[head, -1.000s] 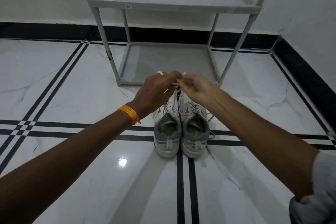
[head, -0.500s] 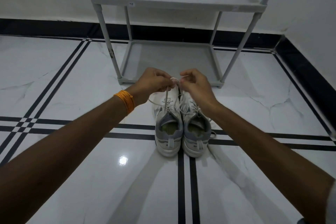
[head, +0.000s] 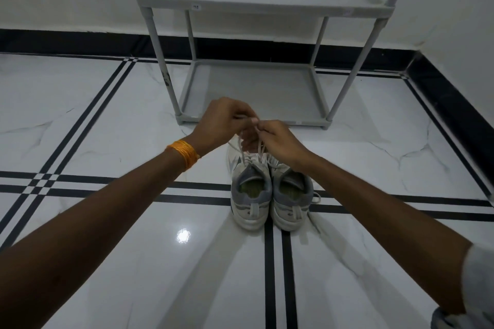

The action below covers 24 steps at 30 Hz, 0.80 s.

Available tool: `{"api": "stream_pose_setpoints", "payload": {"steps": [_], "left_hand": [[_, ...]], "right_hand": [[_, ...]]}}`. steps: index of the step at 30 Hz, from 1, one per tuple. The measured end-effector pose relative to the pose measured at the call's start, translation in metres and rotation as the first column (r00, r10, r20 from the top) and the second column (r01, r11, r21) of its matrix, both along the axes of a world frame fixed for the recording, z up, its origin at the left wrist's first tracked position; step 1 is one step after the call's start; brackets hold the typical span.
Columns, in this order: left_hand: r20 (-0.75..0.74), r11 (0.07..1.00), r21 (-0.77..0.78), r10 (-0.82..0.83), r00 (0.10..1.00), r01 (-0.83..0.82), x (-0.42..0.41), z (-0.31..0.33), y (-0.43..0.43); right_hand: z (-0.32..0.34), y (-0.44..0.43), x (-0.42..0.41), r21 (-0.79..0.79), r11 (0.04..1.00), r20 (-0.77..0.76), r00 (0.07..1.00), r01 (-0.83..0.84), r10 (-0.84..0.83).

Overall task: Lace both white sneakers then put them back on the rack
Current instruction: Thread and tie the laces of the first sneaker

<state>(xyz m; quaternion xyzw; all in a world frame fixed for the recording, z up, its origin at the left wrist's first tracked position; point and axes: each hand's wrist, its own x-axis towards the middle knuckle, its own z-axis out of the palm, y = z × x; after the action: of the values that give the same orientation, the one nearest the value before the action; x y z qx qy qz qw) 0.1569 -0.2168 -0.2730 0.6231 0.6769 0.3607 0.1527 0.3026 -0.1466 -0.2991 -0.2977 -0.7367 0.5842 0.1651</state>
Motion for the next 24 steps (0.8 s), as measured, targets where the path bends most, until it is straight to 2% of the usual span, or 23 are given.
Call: {"api": "stream_pose_setpoints", "payload": {"steps": [1,2,3,5,6,7,8,9,10,11,12,15,19,22,24], "left_hand": [[-0.188,1.000,0.024,-0.001,0.982,0.006,0.000,0.000,0.000],[-0.315,1.000,0.023,-0.008,0.949,0.016,0.000,0.000,0.001],[-0.398,1.000,0.006,-0.019,0.917,0.023,0.001,-0.001,0.001],[-0.419,0.997,-0.076,-0.043,0.907,0.012,0.002,-0.003,0.002],[-0.321,0.987,-0.160,-0.047,0.946,-0.005,0.003,-0.002,0.002],[-0.125,0.963,-0.270,-0.036,0.991,0.000,0.004,-0.001,0.001],[0.119,0.929,-0.367,0.000,0.993,0.045,0.006,0.000,0.001],[0.336,0.901,-0.421,0.045,0.941,0.108,0.008,0.001,0.000],[0.472,0.887,-0.435,0.080,0.878,0.154,0.010,0.003,0.000],[0.548,0.882,-0.439,0.112,0.829,0.171,0.011,0.003,0.001],[0.590,0.880,-0.444,0.145,0.794,0.169,0.013,0.004,0.002],[0.679,0.881,-0.453,0.244,0.692,0.134,0.017,0.005,0.005],[0.773,0.896,-0.434,0.314,0.552,0.098,0.014,-0.001,0.006],[0.769,0.906,-0.416,0.305,0.562,0.078,0.013,-0.002,0.006],[0.697,0.925,-0.379,0.265,0.666,0.028,0.010,-0.003,0.005]], "right_hand": [[0.000,0.001,0.001,-0.070,0.998,-0.010,1.000,-0.003,0.003],[0.000,0.003,0.002,-0.121,0.993,-0.007,1.000,0.000,0.000],[0.000,0.005,0.004,-0.134,0.991,0.008,1.000,0.001,0.000],[0.000,0.011,0.008,-0.033,0.999,0.042,0.999,-0.001,0.002],[0.000,0.014,0.010,0.091,0.996,0.066,0.998,0.010,-0.016],[-0.001,0.017,0.012,0.230,0.973,0.087,0.995,0.025,-0.046],[-0.002,0.019,0.014,0.347,0.937,0.104,0.992,0.037,-0.078],[-0.001,0.019,0.015,0.432,0.900,0.111,0.988,0.052,-0.110],[0.000,0.017,0.015,0.490,0.868,0.096,0.985,0.080,-0.145],[0.002,0.013,0.016,0.520,0.844,0.058,0.981,0.131,-0.187],[0.005,0.010,0.017,0.515,0.834,0.005,0.972,0.198,-0.234],[0.013,-0.003,0.023,0.373,0.857,-0.126,0.934,0.356,-0.333],[0.014,-0.017,0.028,0.368,0.896,-0.066,0.968,0.249,-0.242],[0.011,-0.018,0.025,0.307,0.931,-0.053,0.980,0.199,-0.192],[0.012,-0.009,0.025,0.236,0.952,-0.066,0.981,0.194,-0.184]]}}
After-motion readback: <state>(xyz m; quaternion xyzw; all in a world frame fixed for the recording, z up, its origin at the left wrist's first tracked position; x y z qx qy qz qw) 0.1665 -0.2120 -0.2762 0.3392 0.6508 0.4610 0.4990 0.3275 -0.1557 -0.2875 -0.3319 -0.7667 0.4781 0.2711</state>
